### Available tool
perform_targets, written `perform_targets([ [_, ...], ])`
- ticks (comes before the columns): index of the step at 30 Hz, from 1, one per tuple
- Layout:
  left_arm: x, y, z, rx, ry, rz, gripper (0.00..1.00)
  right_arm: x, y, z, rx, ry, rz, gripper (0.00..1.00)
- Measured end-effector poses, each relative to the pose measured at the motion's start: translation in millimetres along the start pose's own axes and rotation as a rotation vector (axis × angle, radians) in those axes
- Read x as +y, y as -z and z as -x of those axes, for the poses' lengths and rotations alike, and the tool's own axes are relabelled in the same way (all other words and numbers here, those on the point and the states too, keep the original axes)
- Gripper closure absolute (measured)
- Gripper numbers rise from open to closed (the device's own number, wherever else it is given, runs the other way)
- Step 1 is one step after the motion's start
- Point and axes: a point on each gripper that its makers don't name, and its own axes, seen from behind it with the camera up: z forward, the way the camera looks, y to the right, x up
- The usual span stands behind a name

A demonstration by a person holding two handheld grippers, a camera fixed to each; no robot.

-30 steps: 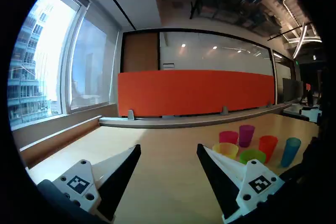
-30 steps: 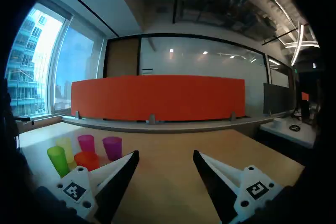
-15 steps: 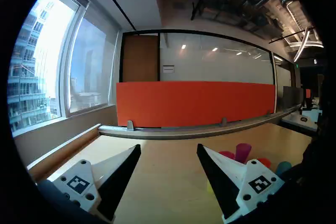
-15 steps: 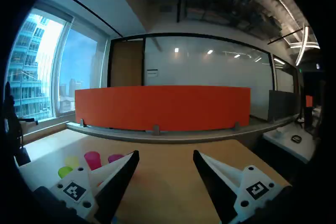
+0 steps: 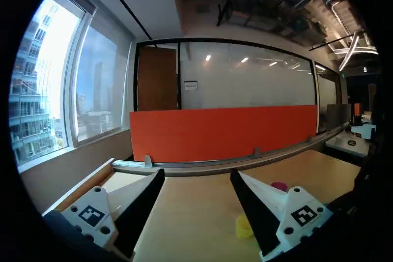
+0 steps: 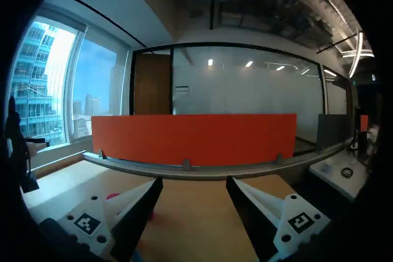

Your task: Pour water

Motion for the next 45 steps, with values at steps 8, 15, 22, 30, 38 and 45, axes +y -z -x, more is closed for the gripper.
perform_targets([
  [8, 5.2, -0.6, -12, 0.002, -0.008, 0.028, 0.01, -2, 2.0, -5, -0.003, 0.016, -0.006, 0.01],
  [15, 9.9, 1.9, -12, -0.002, -0.017, 0.053, 0.01, -7, 4.4, -11, -0.004, -0.004, -0.052, 0.01],
  [22, 22.7, 3.0, -13, -0.002, -0.002, 0.119, 0.01, -20, 5.9, -9, -0.022, -0.005, -0.132, 0.01],
  [30, 43.8, 9.9, -17, 0.002, 0.001, 0.228, 0.01, -41, 11.8, -10, -0.021, 0.022, -0.246, 0.01],
  [38, 64.8, 18.1, -23, 0.001, 0.021, 0.338, 0.01, -73, 21.4, -13, -0.023, 0.035, -0.385, 0.01],
  [45, 79.5, 21.9, -24, -0.006, 0.021, 0.411, 0.01, -95, 29.7, -19, -0.026, -0.009, -0.492, 0.01],
])
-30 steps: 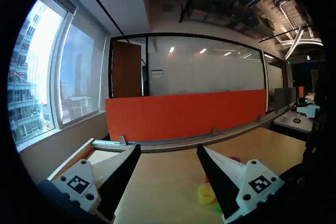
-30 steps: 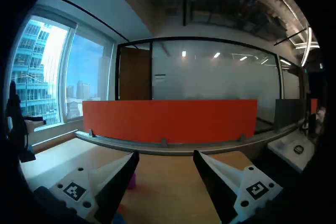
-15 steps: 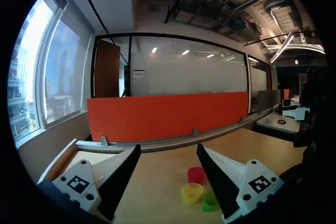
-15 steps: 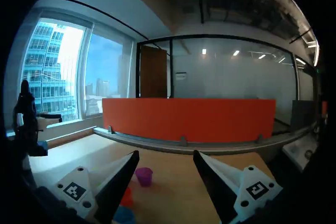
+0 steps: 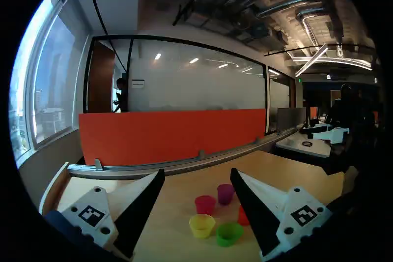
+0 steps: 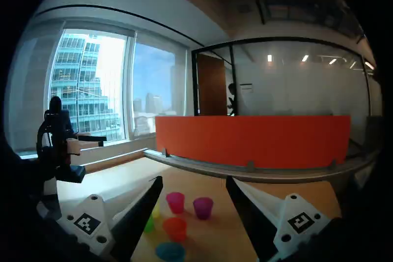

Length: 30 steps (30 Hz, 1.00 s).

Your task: Pour water

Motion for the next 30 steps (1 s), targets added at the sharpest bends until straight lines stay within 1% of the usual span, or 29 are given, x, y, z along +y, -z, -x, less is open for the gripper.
perform_targets([
  [2, 3.2, -1.1, -1, 0.004, -0.003, 0.017, 0.01, -1, 0.1, -1, 0.002, -0.007, -0.013, 0.01],
  [5, 6.4, -2.9, -3, 0.007, -0.009, 0.033, 0.01, -1, 0.0, -1, -0.001, 0.001, -0.017, 0.01],
  [11, 9.8, -4.9, 1, -0.008, -0.015, 0.061, 0.01, -6, 0.0, 2, -0.018, 0.039, -0.032, 0.01],
  [20, 20.5, -6.6, 8, -0.048, -0.02, 0.12, 0.01, -14, 1.3, 11, -0.085, 0.075, -0.068, 0.01],
  [26, 29.9, -4.4, 19, -0.086, -0.042, 0.164, 0.01, -18, 7.2, 20, -0.135, 0.107, -0.088, 0.01],
  [30, 33.9, -4.7, 29, -0.119, -0.067, 0.183, 0.01, -22, 10.6, 26, -0.167, 0.11, -0.105, 0.01],
])
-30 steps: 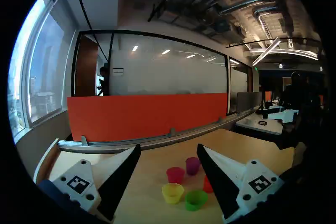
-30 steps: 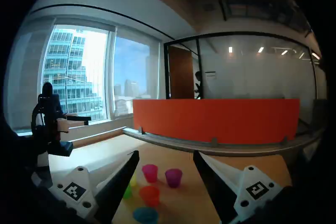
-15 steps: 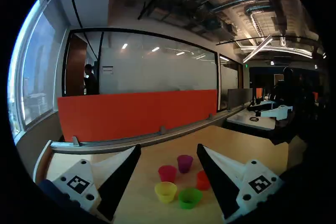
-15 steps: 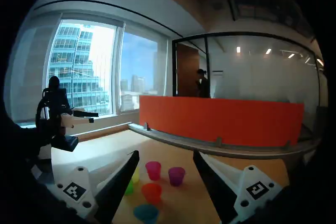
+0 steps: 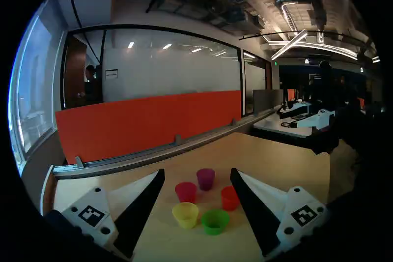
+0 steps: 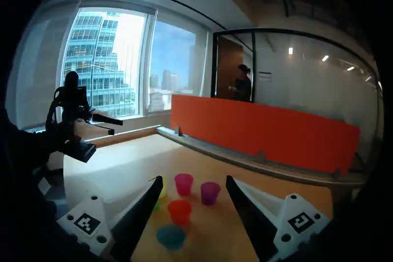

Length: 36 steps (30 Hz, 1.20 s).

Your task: Pour water

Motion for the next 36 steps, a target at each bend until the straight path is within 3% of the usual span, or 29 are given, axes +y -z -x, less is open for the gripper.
perform_targets([
  [17, 16.2, -4.1, 18, -0.061, -0.039, 0.069, 0.01, -6, 2.4, 6, -0.036, -0.014, -0.034, 0.01],
  [36, 33.8, -21.3, 57, -0.147, -0.036, 0.128, 0.01, -17, -4.4, 46, -0.117, 0.003, -0.071, 0.0],
])
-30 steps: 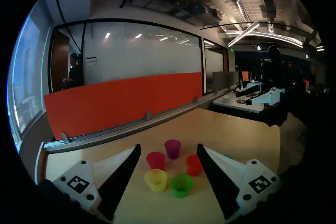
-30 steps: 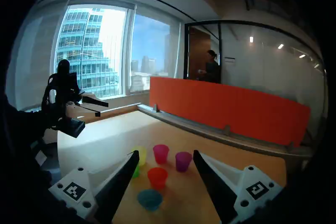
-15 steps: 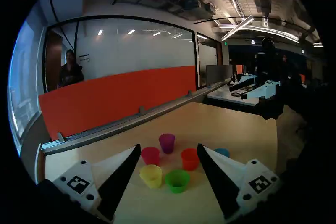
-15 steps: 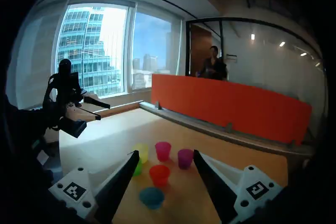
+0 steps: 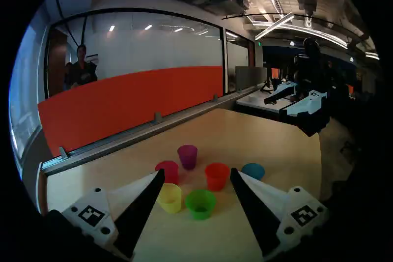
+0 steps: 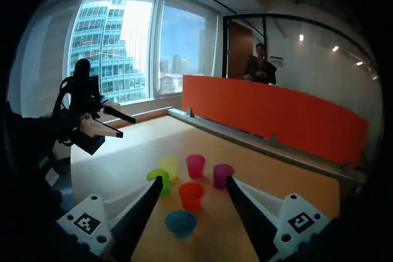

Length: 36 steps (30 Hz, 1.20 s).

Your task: Pour water

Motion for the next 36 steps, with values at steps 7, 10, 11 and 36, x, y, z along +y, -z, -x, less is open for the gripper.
perform_targets([
  [7, 3.2, -11.4, 21, -0.043, 0.007, 0.017, 0.01, 2, -7.5, 18, -0.031, -0.005, -0.001, 0.01],
  [10, 4.2, -16.3, 31, -0.061, 0.011, 0.024, 0.01, 2, -10.5, 26, -0.043, -0.002, 0.0, 0.0],
  [11, 4.5, -18.0, 34, -0.066, 0.013, 0.026, 0.01, 2, -11.4, 29, -0.046, -0.001, 0.0, 0.0],
  [36, 11.9, -48.8, 106, -0.196, 0.036, 0.071, 0.01, -7, -44.7, 105, -0.156, 0.003, -0.016, 0.0],
])
